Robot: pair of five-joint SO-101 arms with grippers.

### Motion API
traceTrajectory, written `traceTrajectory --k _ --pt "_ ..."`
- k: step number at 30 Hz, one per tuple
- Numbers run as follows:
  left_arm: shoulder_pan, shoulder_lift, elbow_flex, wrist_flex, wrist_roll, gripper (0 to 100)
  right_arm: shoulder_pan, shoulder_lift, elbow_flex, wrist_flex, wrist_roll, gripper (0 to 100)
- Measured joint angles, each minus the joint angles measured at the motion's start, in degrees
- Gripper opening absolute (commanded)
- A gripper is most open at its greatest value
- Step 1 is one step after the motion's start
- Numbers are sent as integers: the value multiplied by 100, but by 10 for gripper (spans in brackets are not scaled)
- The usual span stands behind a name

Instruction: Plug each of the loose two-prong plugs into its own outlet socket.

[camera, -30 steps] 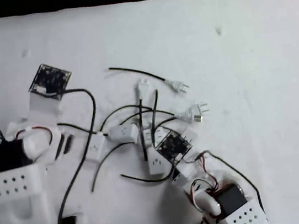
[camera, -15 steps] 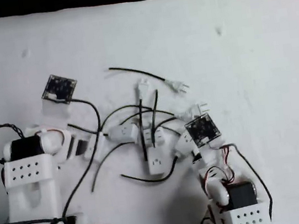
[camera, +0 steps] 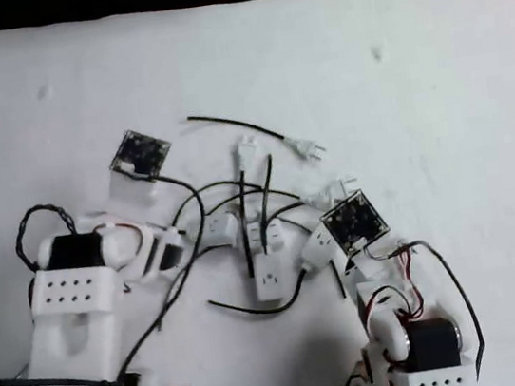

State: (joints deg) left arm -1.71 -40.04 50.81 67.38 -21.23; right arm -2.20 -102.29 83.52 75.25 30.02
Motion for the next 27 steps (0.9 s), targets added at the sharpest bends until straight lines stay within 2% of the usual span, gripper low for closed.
traceTrajectory --k 9,18,22,27 --pt "44 360 0 -114 202 276 0 149 0 0 0 18" --pt "44 2760 -897 -176 158 274 18 1565 0 -378 -9 18" --pt "18 3727 -1336 -237 -105 234 26 1829 0 -431 -9 18" --pt "-545 4062 -1793 -378 -484 229 53 1837 70 -580 -9 18"
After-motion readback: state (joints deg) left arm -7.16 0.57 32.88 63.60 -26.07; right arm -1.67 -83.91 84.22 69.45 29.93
